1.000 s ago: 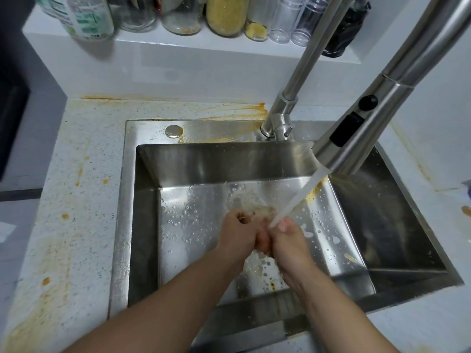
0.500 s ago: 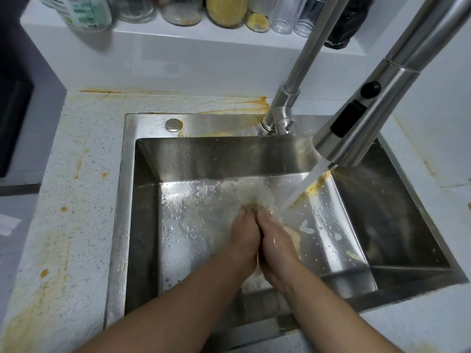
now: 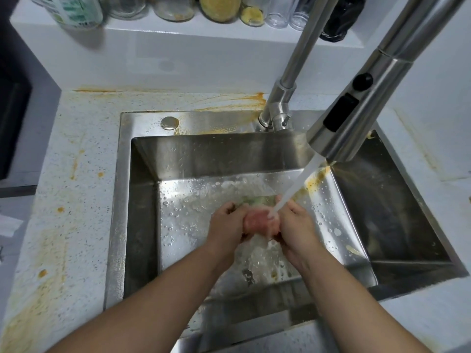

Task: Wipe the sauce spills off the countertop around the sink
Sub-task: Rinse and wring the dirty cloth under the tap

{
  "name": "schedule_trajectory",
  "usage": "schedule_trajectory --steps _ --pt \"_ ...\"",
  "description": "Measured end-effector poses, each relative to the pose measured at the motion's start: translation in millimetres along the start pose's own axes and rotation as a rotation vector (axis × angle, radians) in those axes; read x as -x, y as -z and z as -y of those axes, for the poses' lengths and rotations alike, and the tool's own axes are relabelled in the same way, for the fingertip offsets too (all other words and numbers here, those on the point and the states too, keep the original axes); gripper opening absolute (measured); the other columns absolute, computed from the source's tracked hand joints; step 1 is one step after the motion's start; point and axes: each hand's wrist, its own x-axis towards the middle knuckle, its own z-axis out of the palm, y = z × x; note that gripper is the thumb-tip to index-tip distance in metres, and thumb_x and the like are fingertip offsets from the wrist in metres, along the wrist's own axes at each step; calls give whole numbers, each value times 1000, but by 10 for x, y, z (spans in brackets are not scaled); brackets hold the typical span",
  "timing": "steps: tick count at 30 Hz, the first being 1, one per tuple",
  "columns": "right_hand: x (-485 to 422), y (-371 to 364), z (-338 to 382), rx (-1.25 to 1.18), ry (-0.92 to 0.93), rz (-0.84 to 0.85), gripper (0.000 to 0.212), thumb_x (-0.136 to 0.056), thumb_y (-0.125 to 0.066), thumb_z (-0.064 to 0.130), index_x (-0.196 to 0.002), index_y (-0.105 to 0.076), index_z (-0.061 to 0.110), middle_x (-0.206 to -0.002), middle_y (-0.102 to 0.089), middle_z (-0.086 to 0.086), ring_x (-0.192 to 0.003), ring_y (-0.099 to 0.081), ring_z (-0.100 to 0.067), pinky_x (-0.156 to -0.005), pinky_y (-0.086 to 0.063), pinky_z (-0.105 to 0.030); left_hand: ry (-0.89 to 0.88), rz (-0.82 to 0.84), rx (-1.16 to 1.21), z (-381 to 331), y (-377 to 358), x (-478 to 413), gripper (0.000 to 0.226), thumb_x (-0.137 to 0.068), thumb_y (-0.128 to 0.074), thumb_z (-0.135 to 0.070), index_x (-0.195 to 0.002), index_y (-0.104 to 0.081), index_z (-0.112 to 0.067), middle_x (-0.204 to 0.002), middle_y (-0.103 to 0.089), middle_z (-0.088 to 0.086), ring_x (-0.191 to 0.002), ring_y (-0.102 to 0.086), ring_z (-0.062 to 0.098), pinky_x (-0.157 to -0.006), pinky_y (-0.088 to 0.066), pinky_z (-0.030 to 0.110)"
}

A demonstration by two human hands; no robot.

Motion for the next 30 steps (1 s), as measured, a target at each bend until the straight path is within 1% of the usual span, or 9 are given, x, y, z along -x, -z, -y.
schedule_trajectory --steps 3,5,8,11,14,19,22,26,30 --pt "68 -40 31 -140 -135 71 12 -89 -70 24 -89 -80 17 -85 -69 -19 -58 -58 -19 -51 -42 -27 -15 38 -50 29 17 -7 8 -98 -59 -15 -102 -64 -12 -74 -60 3 -51 -45 11 -41 -37 23" --pt "36 -35 14 -183 -193 87 36 -79 -73 42 -93 -76 9 -81 -68 -13 -59 -53 -17 -47 -37 -24 -67 57 -183 34 11 28 17 -96 -57 -11 -112 -59 -16 -86 -65 1 -63 -58 13 -48 -50 28" --pt "-29 7 -26 -192 -211 88 35 -104 -55 32 -78 -63 8 -59 -56 -7 -47 -48 -15 -40 -41 -22 -180 154 -315 60 11 62 41 -96 -61 -12 -133 -50 -27 -97 -68 -4 -81 -67 10 -69 -57 21" --pt "-37 42 -34 -97 -150 151 17 -98 -48 0 -95 -65 -1 -70 -62 -16 -53 -56 -21 -55 -50 -35 -190 328 -282 80 45 38 42 -93 -57 6 -126 -63 -20 -89 -68 4 -76 -59 17 -64 -50 24" --pt "-9 91 5 -88 -95 286 27 -92 -65 5 -116 -63 -6 -96 -64 -25 -86 -62 -36 -85 -48 -56 -186 420 -271 65 137 3 58 -89 -66 6 -134 -58 -29 -88 -63 13 -73 -53 23 -64 -47 35" --pt "-19 201 -2 43 3 353 23 -99 -58 1 -119 -63 -10 -111 -70 -31 -98 -69 -40 -88 -59 -47 -239 335 -268 15 216 -41 33 -95 -66 -5 -116 -71 -30 -84 -67 7 -59 -58 13 -53 -44 29" --pt "5 217 -13 218 113 246 22 -96 -69 9 -109 -67 -9 -92 -73 -23 -85 -72 -35 -81 -63 -42 -251 283 -331 7 215 -91 9 -96 -66 -12 -103 -73 -12 -78 -71 10 -59 -61 18 -54 -47 32" --pt "10 224 -45 373 198 107 11 -98 -63 6 -93 -67 -4 -94 -69 -29 -82 -65 -37 -82 -60 -48 -222 247 -273 -11 151 -83 36 -88 -77 -35 -83 -59 -5 -72 -67 16 -57 -58 25 -53 -47 35" --pt "29 194 -33 96 91 71 13 -99 -55 3 -87 -57 7 -84 -66 -20 -81 -61 -31 -75 -54 -45 -59 143 -75 16 181 -160 23 -96 -62 -16 -76 -51 -20 -75 -63 4 -75 -57 23 -72 -44 34"
